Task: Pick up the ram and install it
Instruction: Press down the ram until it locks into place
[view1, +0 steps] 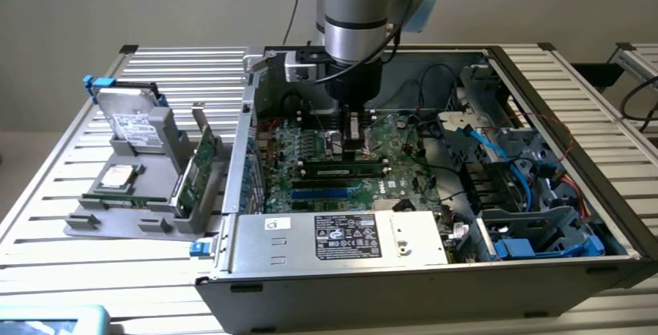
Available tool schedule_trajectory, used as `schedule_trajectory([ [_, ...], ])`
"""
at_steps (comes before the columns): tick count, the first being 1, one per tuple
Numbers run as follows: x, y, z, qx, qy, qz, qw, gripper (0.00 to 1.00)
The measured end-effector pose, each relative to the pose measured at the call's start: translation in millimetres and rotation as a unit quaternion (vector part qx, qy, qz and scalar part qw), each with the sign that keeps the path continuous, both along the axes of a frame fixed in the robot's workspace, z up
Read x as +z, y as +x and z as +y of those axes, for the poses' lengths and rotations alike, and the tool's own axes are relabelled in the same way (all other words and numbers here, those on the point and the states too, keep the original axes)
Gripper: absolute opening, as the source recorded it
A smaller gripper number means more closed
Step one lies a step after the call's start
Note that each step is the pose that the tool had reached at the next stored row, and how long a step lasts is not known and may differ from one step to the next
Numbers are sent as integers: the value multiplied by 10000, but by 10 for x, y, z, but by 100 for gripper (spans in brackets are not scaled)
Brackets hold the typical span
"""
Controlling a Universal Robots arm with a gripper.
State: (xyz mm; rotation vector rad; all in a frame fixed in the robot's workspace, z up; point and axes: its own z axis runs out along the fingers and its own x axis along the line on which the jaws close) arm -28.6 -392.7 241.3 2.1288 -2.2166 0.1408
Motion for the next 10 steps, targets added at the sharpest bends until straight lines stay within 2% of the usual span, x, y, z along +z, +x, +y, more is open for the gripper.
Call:
schedule_trajectory([
  [10,3,29,-7,0,0,4,10000,11],
])
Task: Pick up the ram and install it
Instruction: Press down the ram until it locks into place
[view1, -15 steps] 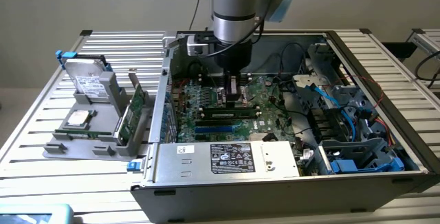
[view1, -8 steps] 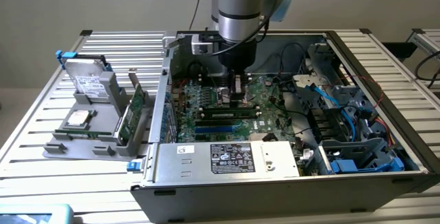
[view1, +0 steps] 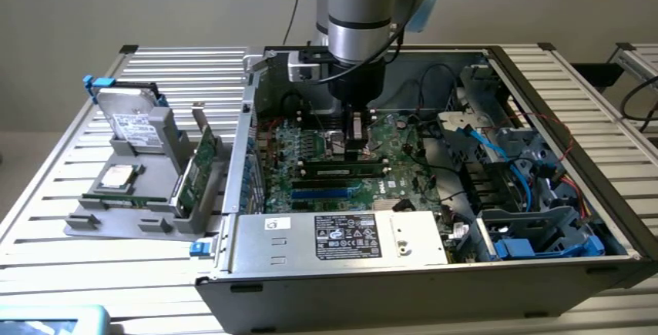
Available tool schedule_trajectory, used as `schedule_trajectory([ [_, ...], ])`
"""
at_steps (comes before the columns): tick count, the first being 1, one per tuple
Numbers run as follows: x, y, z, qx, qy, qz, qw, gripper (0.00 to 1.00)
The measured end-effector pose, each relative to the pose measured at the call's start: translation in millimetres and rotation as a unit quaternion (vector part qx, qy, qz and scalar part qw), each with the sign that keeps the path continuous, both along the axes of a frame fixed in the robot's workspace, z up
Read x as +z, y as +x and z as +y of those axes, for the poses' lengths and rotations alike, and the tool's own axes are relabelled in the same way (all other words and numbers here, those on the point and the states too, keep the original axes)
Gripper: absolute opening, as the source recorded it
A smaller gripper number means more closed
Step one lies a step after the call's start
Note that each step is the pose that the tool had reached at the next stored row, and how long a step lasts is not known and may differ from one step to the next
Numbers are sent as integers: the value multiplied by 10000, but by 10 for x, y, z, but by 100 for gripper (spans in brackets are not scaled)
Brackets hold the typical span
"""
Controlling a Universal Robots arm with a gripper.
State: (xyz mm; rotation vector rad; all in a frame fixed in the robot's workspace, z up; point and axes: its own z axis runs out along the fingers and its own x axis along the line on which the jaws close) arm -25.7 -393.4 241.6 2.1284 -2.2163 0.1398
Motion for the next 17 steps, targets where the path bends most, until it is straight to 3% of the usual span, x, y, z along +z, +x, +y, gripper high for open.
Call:
schedule_trajectory([
  [5,0,0,0,-5,0,0,10000,11],
  [9,0,0,0,-276,0,0,9996,11],
  [17,0,0,0,-855,0,-5,9963,11],
])
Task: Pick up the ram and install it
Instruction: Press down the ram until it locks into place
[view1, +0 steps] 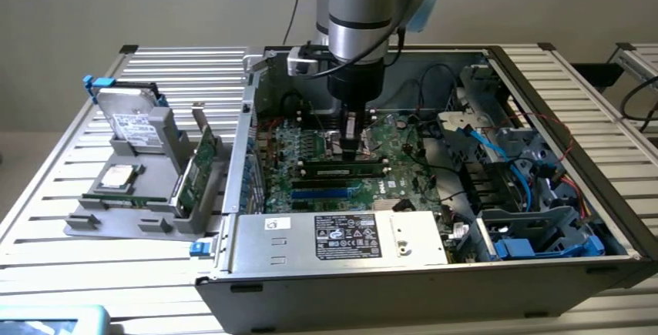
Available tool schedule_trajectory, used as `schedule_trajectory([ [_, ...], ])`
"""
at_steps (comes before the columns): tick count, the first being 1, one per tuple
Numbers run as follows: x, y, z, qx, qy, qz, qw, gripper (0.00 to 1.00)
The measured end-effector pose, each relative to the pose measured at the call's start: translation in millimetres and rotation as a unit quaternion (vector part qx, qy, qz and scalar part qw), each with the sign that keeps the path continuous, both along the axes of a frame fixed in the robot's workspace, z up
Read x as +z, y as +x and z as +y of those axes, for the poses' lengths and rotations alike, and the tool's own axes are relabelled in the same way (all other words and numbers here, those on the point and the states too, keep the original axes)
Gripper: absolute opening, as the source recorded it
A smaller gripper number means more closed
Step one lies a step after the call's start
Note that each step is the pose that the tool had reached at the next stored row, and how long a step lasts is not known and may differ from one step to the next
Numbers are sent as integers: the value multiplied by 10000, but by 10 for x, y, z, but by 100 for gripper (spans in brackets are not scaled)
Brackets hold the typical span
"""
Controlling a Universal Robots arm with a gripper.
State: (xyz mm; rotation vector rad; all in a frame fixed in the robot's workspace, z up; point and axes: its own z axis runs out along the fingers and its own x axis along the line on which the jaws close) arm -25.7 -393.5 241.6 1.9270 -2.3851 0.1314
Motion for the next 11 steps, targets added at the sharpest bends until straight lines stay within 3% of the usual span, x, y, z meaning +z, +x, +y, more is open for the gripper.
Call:
schedule_trajectory([
  [4,0,0,0,-239,0,-22,9997,11],
  [11,-1,0,0,-582,1,-104,9982,11],
])
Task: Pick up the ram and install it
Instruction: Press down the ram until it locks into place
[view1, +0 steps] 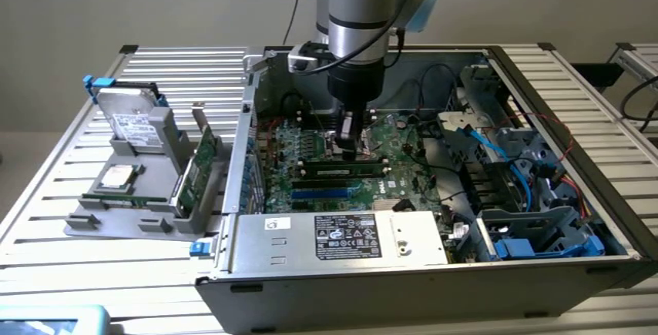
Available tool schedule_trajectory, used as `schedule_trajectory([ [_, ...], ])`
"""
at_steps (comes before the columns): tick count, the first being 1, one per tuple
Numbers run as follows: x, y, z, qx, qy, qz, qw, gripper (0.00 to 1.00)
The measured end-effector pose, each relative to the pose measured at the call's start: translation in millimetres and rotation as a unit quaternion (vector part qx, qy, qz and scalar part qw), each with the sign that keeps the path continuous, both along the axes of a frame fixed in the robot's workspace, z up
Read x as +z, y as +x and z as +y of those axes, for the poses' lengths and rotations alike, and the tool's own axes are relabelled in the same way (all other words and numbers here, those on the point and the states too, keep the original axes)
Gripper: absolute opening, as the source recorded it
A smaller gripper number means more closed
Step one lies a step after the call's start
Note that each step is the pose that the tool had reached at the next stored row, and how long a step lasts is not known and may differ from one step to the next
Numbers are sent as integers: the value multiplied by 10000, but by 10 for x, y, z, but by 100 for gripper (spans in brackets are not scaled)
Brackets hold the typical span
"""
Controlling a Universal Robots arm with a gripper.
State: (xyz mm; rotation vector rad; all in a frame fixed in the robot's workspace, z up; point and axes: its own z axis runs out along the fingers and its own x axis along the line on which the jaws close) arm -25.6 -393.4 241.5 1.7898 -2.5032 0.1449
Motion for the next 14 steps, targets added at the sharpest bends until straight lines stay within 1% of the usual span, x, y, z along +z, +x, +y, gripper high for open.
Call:
schedule_trajectory([
  [2,0,-1,0,-95,0,-32,9999,11],
  [7,0,0,0,-303,1,-165,9994,11],
  [8,0,0,0,-350,1,-184,9992,11],
  [10,1,0,0,-451,-2,-207,9988,11],
  [14,1,-1,0,-664,-1,-232,9975,11],
])
